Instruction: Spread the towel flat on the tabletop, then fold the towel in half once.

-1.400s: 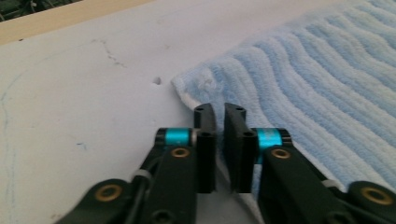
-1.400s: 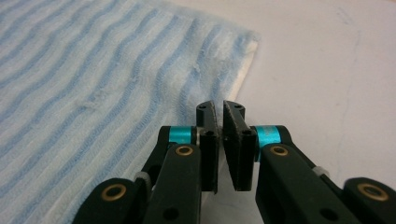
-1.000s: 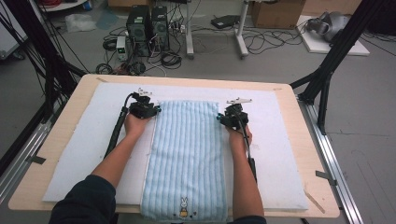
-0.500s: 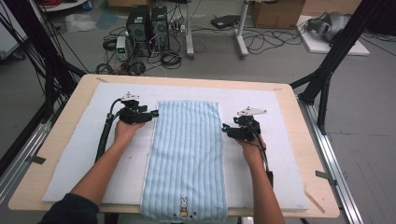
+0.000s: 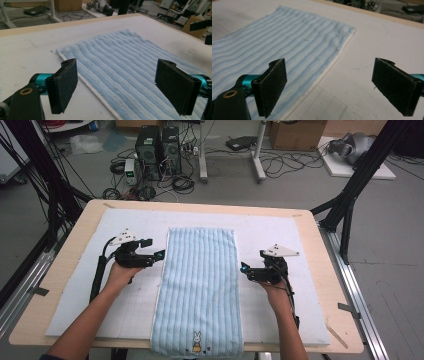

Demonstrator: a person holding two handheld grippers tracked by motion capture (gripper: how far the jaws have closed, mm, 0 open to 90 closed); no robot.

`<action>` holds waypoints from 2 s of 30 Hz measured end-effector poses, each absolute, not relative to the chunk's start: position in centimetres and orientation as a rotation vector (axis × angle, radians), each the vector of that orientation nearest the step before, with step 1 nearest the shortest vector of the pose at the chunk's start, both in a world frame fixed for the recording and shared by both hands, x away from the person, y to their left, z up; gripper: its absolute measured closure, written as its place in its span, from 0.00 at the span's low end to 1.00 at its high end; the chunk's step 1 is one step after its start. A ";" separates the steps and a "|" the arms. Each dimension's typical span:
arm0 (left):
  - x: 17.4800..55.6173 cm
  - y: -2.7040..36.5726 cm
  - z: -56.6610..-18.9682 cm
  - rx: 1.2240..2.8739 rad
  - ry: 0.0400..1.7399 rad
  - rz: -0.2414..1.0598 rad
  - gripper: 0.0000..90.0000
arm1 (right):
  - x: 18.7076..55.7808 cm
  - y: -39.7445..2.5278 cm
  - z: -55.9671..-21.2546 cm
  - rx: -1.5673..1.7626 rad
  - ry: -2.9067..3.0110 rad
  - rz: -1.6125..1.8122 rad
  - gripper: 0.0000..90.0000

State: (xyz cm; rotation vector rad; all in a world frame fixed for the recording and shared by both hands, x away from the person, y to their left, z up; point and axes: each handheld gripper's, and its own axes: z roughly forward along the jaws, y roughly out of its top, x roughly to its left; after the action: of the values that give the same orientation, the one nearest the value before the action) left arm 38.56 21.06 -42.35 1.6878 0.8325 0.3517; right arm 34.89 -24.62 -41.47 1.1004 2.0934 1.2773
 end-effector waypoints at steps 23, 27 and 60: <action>37.9 22.0 -43.3 1.674 0.880 0.362 0.24 | 33.6 -25.1 -40.6 1.051 2.046 1.320 0.13; 37.9 22.0 -43.4 1.684 0.883 0.354 0.24 | 33.6 -25.1 -40.7 1.050 2.060 1.309 0.13; 43.1 19.8 -44.0 1.804 1.056 0.313 0.37 | 39.5 -22.6 -42.7 1.239 2.257 1.196 0.13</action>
State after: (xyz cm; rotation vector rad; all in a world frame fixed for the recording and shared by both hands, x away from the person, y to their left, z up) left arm 43.15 19.83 -44.01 1.8045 1.0559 0.3133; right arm 39.51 -22.61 -42.71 1.2389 2.2573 1.1960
